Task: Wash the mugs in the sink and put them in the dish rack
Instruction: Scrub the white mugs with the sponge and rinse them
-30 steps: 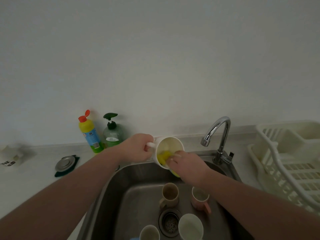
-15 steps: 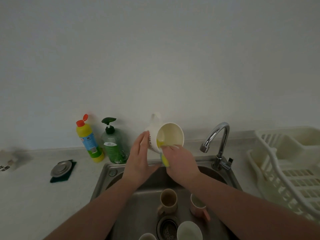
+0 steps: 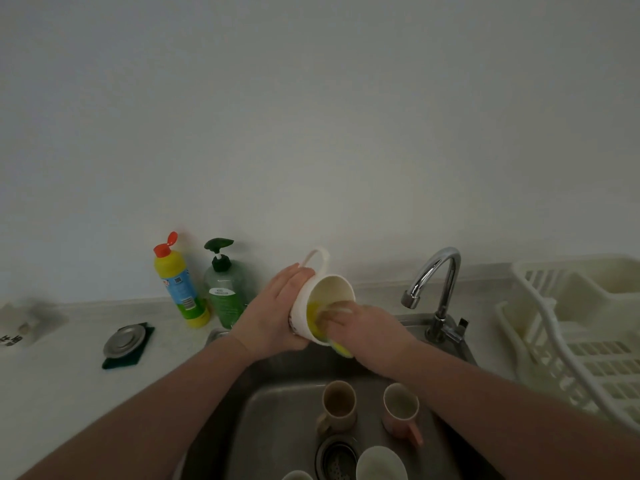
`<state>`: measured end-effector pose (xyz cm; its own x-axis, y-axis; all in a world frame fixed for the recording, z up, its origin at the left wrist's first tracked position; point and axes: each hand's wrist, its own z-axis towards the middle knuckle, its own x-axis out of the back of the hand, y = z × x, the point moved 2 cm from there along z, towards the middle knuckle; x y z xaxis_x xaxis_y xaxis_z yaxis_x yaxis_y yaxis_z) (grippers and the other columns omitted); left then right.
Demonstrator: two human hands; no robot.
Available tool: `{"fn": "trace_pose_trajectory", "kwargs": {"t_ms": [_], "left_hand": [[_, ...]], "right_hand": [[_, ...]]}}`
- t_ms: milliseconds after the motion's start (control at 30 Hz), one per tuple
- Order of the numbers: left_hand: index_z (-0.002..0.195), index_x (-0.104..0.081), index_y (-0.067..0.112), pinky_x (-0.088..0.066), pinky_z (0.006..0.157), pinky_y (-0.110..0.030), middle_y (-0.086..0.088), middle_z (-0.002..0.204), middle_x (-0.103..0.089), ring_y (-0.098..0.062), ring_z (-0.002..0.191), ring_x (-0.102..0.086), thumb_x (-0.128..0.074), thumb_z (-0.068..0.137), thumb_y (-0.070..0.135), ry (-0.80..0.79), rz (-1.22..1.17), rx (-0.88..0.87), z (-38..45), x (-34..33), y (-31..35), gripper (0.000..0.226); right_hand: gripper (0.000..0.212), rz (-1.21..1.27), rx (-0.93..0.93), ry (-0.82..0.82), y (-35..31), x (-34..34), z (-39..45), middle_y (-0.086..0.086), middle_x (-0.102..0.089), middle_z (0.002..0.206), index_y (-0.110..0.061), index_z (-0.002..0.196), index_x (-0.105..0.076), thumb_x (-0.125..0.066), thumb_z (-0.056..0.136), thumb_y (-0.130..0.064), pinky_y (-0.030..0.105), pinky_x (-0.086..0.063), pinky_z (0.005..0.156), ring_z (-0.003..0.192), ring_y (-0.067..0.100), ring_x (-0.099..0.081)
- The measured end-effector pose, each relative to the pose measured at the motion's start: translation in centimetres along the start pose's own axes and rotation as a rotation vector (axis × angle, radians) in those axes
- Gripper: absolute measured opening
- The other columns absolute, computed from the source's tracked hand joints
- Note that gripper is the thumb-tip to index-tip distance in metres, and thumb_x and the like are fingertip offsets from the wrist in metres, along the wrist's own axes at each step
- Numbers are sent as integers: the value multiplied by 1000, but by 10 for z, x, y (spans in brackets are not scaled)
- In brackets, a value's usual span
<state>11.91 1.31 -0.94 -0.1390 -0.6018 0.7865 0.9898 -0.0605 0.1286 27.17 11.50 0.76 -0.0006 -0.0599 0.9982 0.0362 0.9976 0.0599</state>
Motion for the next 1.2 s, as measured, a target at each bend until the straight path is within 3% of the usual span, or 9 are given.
{"fn": "trace_pose_trajectory", "kwargs": {"t_ms": [200, 300, 400, 500, 700, 833, 967, 1100, 1200], "left_hand": [[136, -32, 7, -28, 112, -42, -5, 137, -37, -28, 131, -35, -71, 64, 54, 76, 7, 36, 5, 2, 5, 94], [136, -32, 8, -29, 111, -39, -5, 137, -38, -27, 130, -38, -69, 63, 56, 79, 5, 33, 6, 8, 5, 95], [136, -33, 6, -33, 107, -44, -4, 136, -38, -25, 128, -39, -69, 59, 53, 17, 29, -6, 2, 11, 2, 97], [134, -36, 1, -36, 108, -31, -6, 133, -43, -21, 125, -44, -73, 60, 51, -46, 20, -38, -2, 11, 2, 97], [135, -37, -1, -26, 109, -11, -16, 129, -51, -10, 123, -40, -79, 56, 41, -103, -79, 37, 4, 13, 5, 99], [138, -31, 6, -31, 108, -34, -7, 136, -41, -20, 127, -40, -74, 56, 48, -72, -45, 49, 0, 14, 4, 101], [133, -37, -1, -37, 105, -43, -6, 133, -41, -25, 124, -43, -69, 60, 49, -56, 16, -11, 0, 12, 6, 95], [134, -36, 6, -34, 106, -23, -3, 130, -45, -15, 120, -44, -73, 57, 49, -123, -47, -26, 1, 17, 14, 95], [135, -34, 13, -33, 102, -15, -5, 129, -51, -1, 119, -38, -82, 54, 42, -188, -112, 21, 2, 16, 16, 99]], "right_hand": [[45, 439, -256, 16, -27, 3, 9, 8, -50, 130, -15, 136, -40, -54, 93, -15, 37, -44, 101, 116, 25, -52], [50, 400, -181, 63, -27, 7, 5, 7, -47, 131, -17, 138, -35, -54, 92, -14, 37, -46, 99, 116, 26, -51], [55, 155, -56, 59, -16, 5, 2, 9, -47, 135, -17, 139, -37, -60, 88, -14, 39, -49, 95, 118, 29, -51], [58, -35, 60, 69, -5, 3, 2, 6, -42, 145, -18, 138, -42, -66, 85, -15, 43, -47, 97, 128, 29, -43], [51, 172, -42, 53, -5, 3, 3, 4, -51, 135, -22, 135, -46, -63, 87, -13, 37, -47, 99, 121, 26, -51], [49, 385, -187, 10, -22, 1, 3, 6, -56, 124, -20, 135, -42, -59, 89, -13, 33, -49, 95, 109, 24, -56], [54, 289, -129, -13, -19, -2, 1, 7, -56, 125, -20, 136, -40, -62, 87, -12, 34, -51, 93, 108, 26, -58], [60, 45, 33, -41, -4, 2, -2, 7, -42, 145, -22, 143, -36, -61, 89, -15, 41, -46, 100, 127, 28, -46], [61, 36, 22, -50, -2, 3, -7, 5, -38, 148, -24, 144, -35, -61, 89, -14, 40, -45, 101, 130, 26, -43]]}}
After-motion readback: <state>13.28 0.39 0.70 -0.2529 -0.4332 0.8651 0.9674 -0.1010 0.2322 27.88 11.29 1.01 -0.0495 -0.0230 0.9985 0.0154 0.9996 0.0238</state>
